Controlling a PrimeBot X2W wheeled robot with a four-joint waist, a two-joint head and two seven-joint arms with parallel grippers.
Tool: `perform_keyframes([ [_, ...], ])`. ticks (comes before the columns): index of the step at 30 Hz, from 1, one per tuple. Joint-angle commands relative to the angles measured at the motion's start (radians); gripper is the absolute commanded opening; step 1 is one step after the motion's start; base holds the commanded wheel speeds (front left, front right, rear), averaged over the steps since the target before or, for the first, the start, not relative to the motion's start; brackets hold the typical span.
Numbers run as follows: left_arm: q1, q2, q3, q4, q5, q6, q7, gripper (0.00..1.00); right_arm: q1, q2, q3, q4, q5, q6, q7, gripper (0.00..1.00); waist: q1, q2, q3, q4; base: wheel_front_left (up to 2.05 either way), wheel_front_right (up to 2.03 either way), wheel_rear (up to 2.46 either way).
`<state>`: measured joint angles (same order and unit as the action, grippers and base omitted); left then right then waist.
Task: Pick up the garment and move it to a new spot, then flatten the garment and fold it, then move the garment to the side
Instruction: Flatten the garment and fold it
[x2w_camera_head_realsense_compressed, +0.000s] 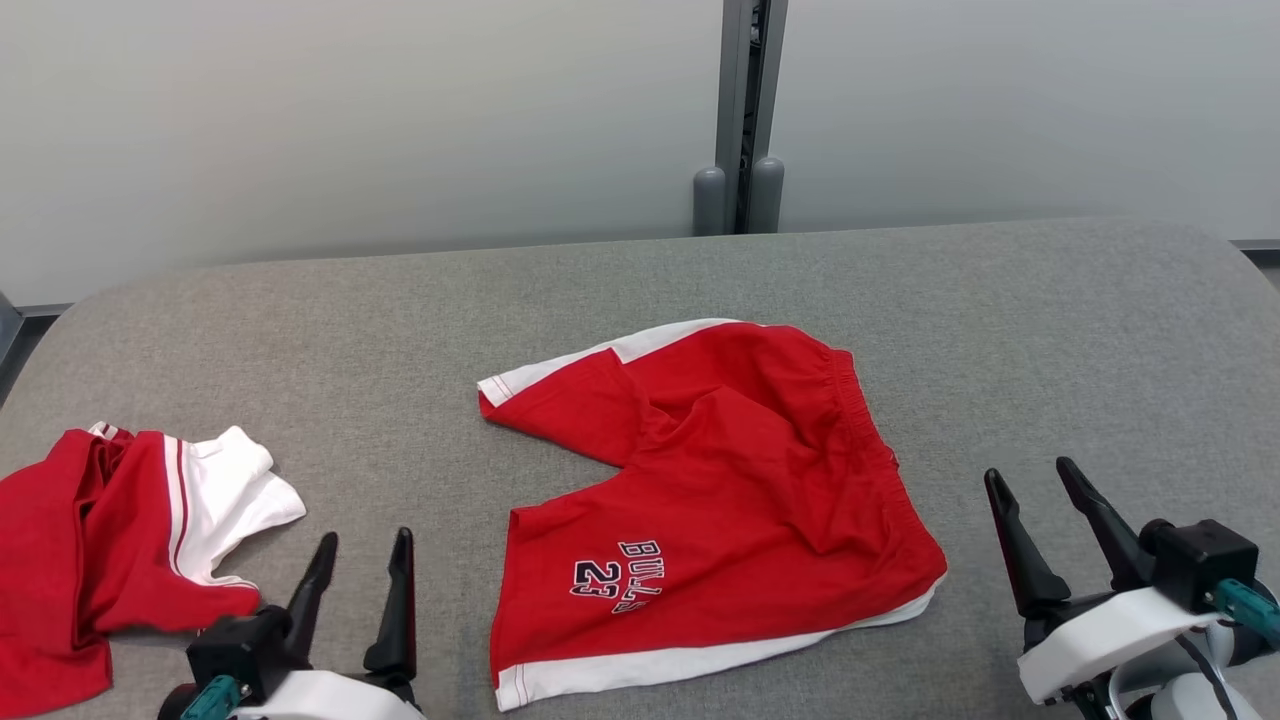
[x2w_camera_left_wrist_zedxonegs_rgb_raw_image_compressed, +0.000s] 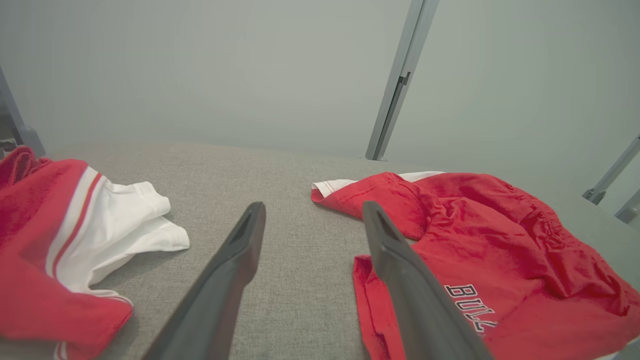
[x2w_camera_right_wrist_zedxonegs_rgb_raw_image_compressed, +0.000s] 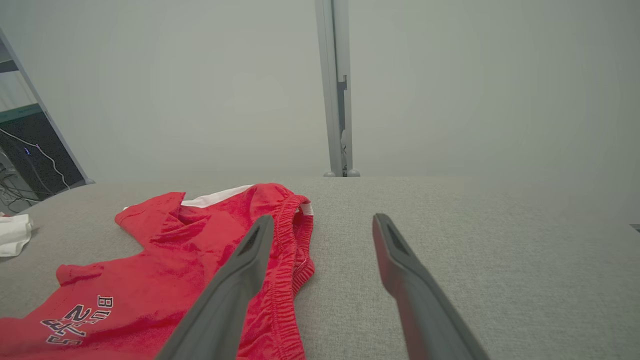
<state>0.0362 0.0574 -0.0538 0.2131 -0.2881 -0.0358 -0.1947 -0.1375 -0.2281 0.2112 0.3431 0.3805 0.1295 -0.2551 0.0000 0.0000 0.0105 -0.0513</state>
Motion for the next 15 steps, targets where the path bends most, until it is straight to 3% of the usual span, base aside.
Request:
perform_keyframes([
  [1,-0.001,0.007,-0.002,0.003,-0.009,-0.006,0.01,1.0,-0.012,-0.011,0.009,0.007,0.011,0.002,0.008,1.0,0.0,0.0,0.001,0.001,0.0,0.0,0.0],
  [15,0.014,0.007,-0.093,-0.015,-0.07,-0.036,0.283,1.0,-0.071,-0.163,0.246,0.06,0.287,0.002,0.231,1.0,0.0,0.0,0.025,0.011,0.0,0.0,0.0],
])
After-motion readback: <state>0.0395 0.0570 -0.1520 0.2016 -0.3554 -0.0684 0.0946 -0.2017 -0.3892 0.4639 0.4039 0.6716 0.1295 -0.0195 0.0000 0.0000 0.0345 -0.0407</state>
